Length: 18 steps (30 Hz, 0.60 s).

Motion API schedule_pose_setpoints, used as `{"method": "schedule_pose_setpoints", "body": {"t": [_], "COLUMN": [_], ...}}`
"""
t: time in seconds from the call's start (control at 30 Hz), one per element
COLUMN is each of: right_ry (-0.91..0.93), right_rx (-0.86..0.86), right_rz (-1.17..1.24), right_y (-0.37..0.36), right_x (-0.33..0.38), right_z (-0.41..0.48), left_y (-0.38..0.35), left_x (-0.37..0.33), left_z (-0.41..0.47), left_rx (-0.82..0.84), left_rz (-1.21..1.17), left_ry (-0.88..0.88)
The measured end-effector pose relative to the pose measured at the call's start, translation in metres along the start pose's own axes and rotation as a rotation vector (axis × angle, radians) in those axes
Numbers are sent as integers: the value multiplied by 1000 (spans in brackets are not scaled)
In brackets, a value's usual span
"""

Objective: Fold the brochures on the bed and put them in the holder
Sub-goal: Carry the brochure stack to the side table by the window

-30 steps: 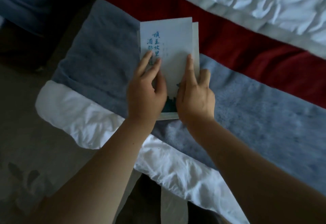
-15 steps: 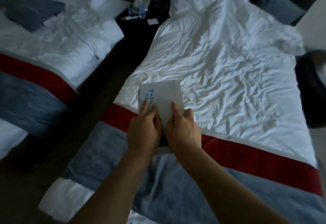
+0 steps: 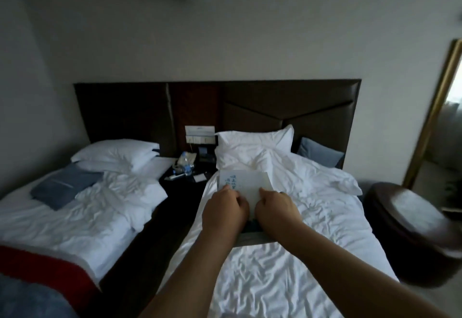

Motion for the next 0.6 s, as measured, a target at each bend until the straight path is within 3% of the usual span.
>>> {"method": "schedule_pose_setpoints", "body": {"t": [0.27, 0.5, 0.6], "right_ry": [108, 139, 92], "right_rx": [-54, -31, -65], "right_rz": [-11, -237, -182], "right_y": [124, 171, 191], "right_x": [51, 45, 25], "right_z": [43, 59, 63], "left_y": [99, 105, 94], "left_x": [-101, -152, -178], "left_z": [60, 69, 67], "left_rx": [-54, -1, 24], "left_rz": [15, 1, 9], "left_ry": [-26, 14, -4]}}
Point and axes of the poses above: each hand's wrist, its own z-axis towards the middle knuckle, its own y-axis out of the back of the hand, x = y × z, the point moved 5 cm from there along z, towards the middle knuckle, and after that the axes turned 13 degrees about -x, right-handed, at the moved point
